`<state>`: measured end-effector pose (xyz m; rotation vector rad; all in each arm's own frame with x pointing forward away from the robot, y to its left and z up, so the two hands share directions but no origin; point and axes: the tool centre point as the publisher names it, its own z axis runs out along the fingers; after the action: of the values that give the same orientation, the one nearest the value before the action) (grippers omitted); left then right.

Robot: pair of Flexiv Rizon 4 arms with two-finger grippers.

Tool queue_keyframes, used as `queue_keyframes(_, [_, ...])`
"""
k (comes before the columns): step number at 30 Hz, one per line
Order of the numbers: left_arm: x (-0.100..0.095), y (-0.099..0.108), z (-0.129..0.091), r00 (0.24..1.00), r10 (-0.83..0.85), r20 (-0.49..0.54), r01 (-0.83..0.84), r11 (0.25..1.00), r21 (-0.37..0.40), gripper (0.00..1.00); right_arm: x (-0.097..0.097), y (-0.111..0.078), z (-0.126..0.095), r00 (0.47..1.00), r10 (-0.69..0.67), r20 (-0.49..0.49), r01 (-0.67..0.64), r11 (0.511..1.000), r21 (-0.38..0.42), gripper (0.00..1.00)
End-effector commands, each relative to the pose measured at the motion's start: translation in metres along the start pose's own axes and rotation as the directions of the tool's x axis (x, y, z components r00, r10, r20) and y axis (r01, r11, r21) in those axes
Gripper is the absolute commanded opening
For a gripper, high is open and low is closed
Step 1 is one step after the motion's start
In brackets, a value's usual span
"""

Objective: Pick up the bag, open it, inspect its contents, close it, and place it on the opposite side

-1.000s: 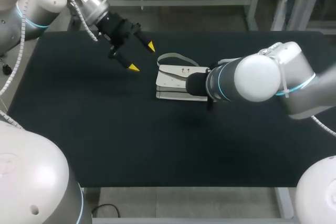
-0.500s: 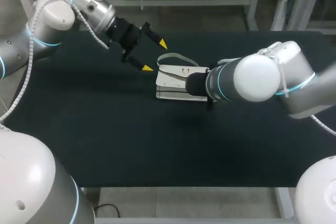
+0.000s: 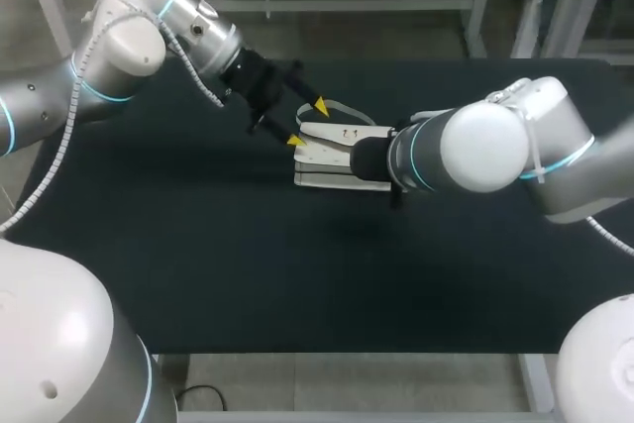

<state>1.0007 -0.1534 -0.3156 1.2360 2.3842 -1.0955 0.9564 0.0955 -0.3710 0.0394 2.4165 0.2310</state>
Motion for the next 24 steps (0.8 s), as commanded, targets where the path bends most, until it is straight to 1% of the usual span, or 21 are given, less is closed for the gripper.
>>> queue_keyframes(1, [-0.002, 0.002, 0.012, 1.000, 0.002, -0.007, -0.002, 1.000, 0.000, 0.73, 0.004, -0.003, 0.001, 0.996, 0.001, 0.092, 0.001, 1.000, -0.015, 0.00])
queue_keyframes(4, [-0.001, 0.001, 0.017, 1.000, 0.005, -0.010, -0.005, 1.000, -0.006, 0.73, 0.004, -0.003, 0.001, 0.996, 0.001, 0.092, 0.001, 1.000, -0.015, 0.00])
queue_keyframes(7, [-0.001, 0.001, 0.020, 1.000, 0.005, -0.012, -0.005, 1.000, -0.012, 0.69, 0.004, -0.003, 0.001, 0.996, 0.001, 0.092, 0.001, 1.000, -0.015, 0.00])
queue_keyframes(12, [-0.001, 0.002, 0.025, 1.000, 0.004, -0.002, -0.004, 1.000, -0.022, 0.61, 0.004, -0.003, 0.001, 0.996, 0.001, 0.092, 0.001, 1.000, -0.015, 0.00])
queue_keyframes(13, [-0.001, 0.002, 0.026, 1.000, 0.006, 0.001, -0.006, 1.000, -0.027, 0.57, 0.004, -0.003, 0.001, 0.996, 0.001, 0.092, 0.001, 1.000, -0.015, 0.00])
queue_keyframes(16, [0.000, 0.001, 0.030, 1.000, 0.017, 0.006, -0.017, 0.999, -0.035, 0.56, 0.004, -0.003, 0.001, 0.996, 0.001, 0.092, 0.001, 1.000, -0.015, 0.00])
queue_keyframes(19, [0.001, -0.001, 0.035, 0.999, 0.033, 0.011, -0.032, 0.998, -0.047, 0.49, 0.004, -0.003, 0.001, 0.996, 0.001, 0.092, 0.001, 1.000, -0.015, 0.00])
queue_keyframes(24, [0.000, 0.000, 0.042, 0.999, 0.045, 0.011, -0.045, 0.997, -0.060, 0.48, 0.004, -0.003, 0.001, 0.996, 0.001, 0.092, 0.001, 1.000, -0.015, 0.00])
